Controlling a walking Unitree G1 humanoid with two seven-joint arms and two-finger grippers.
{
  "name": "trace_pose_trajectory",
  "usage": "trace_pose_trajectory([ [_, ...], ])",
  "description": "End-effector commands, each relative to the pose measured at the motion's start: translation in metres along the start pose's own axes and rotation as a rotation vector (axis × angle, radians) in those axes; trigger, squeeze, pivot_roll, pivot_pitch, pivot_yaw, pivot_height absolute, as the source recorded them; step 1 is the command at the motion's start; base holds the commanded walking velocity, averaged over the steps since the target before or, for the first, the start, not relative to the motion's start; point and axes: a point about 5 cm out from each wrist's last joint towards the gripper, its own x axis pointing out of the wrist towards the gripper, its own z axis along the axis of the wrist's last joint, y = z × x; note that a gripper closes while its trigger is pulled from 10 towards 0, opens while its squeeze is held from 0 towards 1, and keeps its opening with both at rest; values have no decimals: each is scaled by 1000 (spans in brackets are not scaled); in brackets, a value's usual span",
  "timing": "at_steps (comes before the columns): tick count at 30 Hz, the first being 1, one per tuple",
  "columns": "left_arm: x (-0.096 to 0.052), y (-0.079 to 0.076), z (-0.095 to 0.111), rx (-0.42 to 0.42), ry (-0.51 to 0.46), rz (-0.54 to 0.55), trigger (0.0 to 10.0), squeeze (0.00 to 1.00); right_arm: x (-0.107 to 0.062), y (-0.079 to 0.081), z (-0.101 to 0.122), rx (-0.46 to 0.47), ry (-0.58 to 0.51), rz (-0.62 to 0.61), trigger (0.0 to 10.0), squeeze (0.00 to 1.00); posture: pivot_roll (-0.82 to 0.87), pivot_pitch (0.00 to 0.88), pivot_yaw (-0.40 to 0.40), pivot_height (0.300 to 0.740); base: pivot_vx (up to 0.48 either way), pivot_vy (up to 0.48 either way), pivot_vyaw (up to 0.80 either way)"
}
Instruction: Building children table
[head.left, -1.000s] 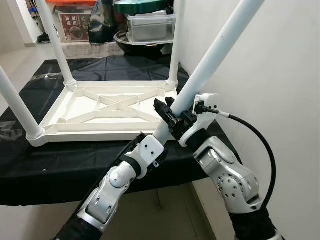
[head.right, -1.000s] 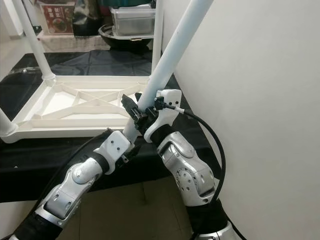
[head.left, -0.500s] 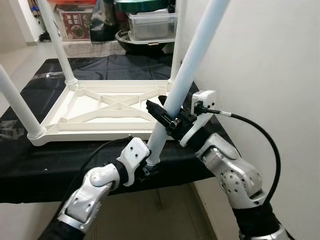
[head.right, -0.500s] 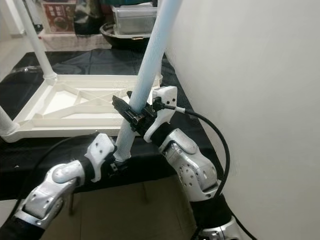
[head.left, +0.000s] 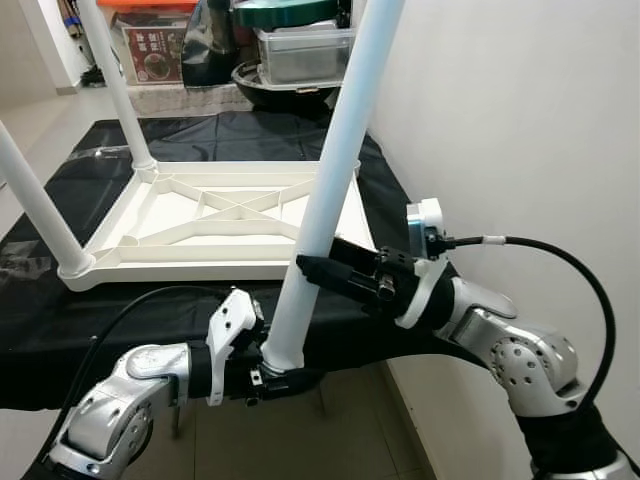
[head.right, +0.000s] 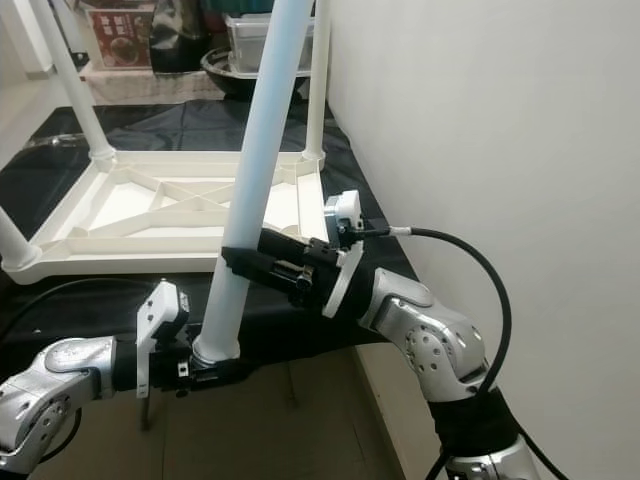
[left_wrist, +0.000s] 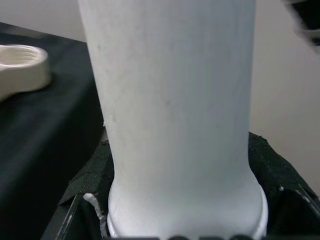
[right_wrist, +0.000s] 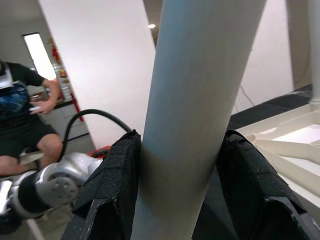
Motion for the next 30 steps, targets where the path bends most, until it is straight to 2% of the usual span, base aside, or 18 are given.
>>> trace_pose_trajectory([
  [1, 0, -8, 2, -14, -4, -70, 10000, 0, 0, 0, -1, 13, 20, 20, 10000, 0, 54, 88, 2, 740, 0, 0, 0],
  [5, -2, -16, 3, -51, 9, -146, 10000, 0, 2, 4, -1, 26, 37, 87, 10000, 0, 54, 91, 0, 740, 0, 0, 0],
  [11, -2, -18, 2, -62, 11, -163, 10000, 0, 6, 7, -2, 48, 39, 128, 10000, 0, 50, 93, -1, 740, 0, 0, 0],
  [12, 1, -20, 2, -64, 9, -176, 10000, 0, 11, 10, -5, 73, 37, 153, 10000, 0, 49, 93, -2, 740, 0, 0, 0],
  [13, 3, -20, 2, -63, 9, -182, 10000, 0, 13, 11, -6, 84, 34, 163, 10000, 290, 49, 95, -2, 740, 0, 0, 0],
  [14, 3, -20, 2, -63, 9, -182, 10000, 0, 13, 11, -6, 84, 34, 163, 10000, 290, 49, 95, -2, 740, 0, 0, 0],
  [15, 4, -21, 2, -61, 13, -191, 10000, 0, 15, 13, -8, 101, 32, 175, 10000, 1000, 48, 95, -2, 740, 0, 0, 0],
  [18, 4, -22, 2, -60, 15, -194, 10000, 0, 16, 13, -9, 108, 33, 179, 10000, 1000, 48, 95, -2, 740, 0, 0, 0],
  [19, 4, -22, 1, -56, 24, -201, 10000, 0, 17, 15, -11, 114, 40, 189, 10000, 902, 48, 97, -2, 740, 0, 0, 0],
  [20, 5, -23, 0, -47, 38, -213, 10000, 0, 18, 17, -12, 125, 45, 204, 10000, 0, 47, 96, -2, 740, 0, 0, 0],
  [30, 5, -26, -4, -30, 73, -243, 10000, 0, 21, 17, -13, 171, 34, 220, 10000, 0, 43, 90, 3, 740, 0, 0, 0],
])
